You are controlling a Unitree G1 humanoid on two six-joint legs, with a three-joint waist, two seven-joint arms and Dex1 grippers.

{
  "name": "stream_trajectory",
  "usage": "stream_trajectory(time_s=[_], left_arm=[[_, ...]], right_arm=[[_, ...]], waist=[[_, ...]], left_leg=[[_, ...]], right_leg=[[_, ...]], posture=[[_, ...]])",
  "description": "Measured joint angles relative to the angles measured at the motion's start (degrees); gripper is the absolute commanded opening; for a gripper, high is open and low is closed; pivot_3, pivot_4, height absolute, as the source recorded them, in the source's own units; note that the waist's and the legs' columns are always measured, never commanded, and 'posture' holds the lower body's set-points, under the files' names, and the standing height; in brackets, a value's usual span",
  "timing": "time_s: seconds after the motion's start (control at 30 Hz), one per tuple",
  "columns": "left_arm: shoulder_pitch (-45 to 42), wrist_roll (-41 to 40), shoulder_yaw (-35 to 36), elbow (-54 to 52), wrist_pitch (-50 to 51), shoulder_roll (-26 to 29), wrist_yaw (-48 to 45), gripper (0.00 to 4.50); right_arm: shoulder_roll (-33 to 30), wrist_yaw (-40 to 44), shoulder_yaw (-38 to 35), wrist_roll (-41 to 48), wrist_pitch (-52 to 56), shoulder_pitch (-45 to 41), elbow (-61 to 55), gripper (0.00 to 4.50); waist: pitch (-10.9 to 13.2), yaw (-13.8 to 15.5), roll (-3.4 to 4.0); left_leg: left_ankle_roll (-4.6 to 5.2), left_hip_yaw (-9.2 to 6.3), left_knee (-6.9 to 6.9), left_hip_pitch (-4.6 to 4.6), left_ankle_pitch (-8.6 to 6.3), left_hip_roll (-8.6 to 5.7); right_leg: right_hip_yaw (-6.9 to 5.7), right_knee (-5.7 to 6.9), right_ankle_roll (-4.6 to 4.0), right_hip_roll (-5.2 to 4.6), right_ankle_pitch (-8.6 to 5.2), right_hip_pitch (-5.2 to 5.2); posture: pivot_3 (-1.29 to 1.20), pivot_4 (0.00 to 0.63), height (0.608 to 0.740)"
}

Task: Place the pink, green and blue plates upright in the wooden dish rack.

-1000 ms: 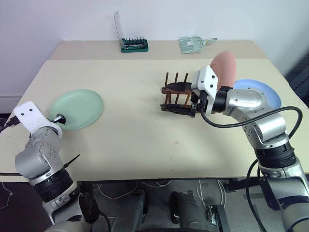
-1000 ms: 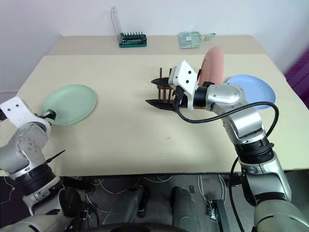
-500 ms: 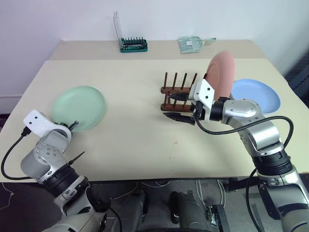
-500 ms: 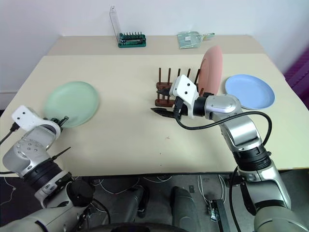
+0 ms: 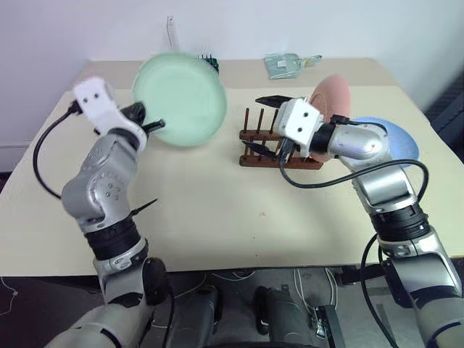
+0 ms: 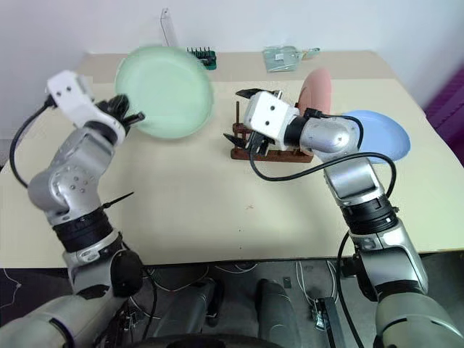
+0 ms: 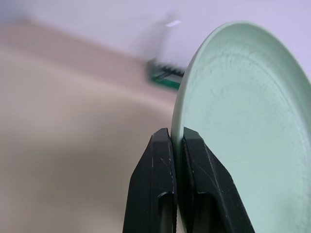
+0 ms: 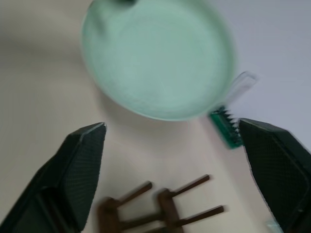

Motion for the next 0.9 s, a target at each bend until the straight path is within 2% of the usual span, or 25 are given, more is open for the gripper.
stream_trajectory(time_s=[0.2, 0.4, 0.5, 0.73, 0.77, 0.87, 0.9], left_arm=[[-5.5, -1.9, -2.5, 0.2, 1.4, -1.5, 1.2, 0.00], [-6.7, -4.8, -4.1, 0.0, 4.7, -4.0, 2.2, 0.00], [-6.6, -5.4, -4.1, -0.6, 6.1, -4.4, 2.7, 0.00], [-6.5, -6.2, -3.8, -2.0, 7.1, -4.5, 3.6, 0.00], [-6.6, -6.2, -3.6, -2.1, 7.0, -4.5, 3.8, 0.00], [-6.5, -6.7, -2.8, -2.1, 6.8, -5.0, 4.1, 0.00], [-6.5, -6.8, -2.5, -2.1, 6.8, -5.3, 4.2, 0.33]], right_arm=[[2.0, -2.6, 3.0, -8.2, -9.6, -3.0, 5.8, 4.43], [3.6, -7.4, 4.3, -15.2, -14.5, -6.1, 11.5, 4.43], [3.6, -8.3, 4.3, -16.8, -15.5, -6.2, 12.6, 3.69], [3.6, -9.1, 4.3, -18.6, -17.7, -6.2, 12.7, 0.21], [3.7, -9.1, 4.7, -18.9, -18.7, -6.2, 12.7, 0.06], [3.7, -9.9, 4.7, -20.1, -19.8, -6.1, 12.9, 0.06], [3.7, -10.1, 4.7, -20.4, -20.0, -6.1, 13.0, 0.02]], waist=[[0.0, -0.2, -0.01], [0.0, -0.3, -0.01], [0.0, -0.5, -0.01], [0.0, -1.4, -0.01], [0.0, -1.5, -0.01], [0.0, -1.4, 0.00], [0.0, -1.4, 0.00]], left_leg=[[-0.16, 0.00, 0.00, 0.00, 0.11, 0.02], [-0.19, -0.01, 0.00, 0.00, 0.14, 0.00], [-0.22, -0.01, -0.01, 0.00, 0.16, 0.00], [-0.23, -0.03, -0.02, 0.01, 0.17, 0.00], [-0.23, -0.02, -0.04, 0.02, 0.17, 0.01], [-0.25, -0.02, -0.04, 0.02, 0.19, 0.01], [-0.25, -0.02, -0.04, 0.02, 0.19, 0.00]], right_leg=[[0.03, 0.02, 0.00, 0.06, 0.00, -0.02], [0.06, 0.02, -0.01, 0.08, 0.00, 0.00], [0.07, 0.02, -0.01, 0.09, 0.00, -0.01], [0.07, 0.04, -0.01, 0.10, 0.00, -0.01], [0.08, 0.04, -0.01, 0.11, 0.00, -0.01], [0.09, 0.05, -0.01, 0.12, 0.00, -0.01], [0.09, 0.05, -0.01, 0.12, 0.00, -0.01]], posture=[[0.00, 0.150, 0.731], [0.00, 0.150, 0.731], [0.00, 0.150, 0.731], [0.00, 0.150, 0.731], [0.00, 0.150, 0.731], [0.00, 0.150, 0.731], [0.00, 0.150, 0.731]])
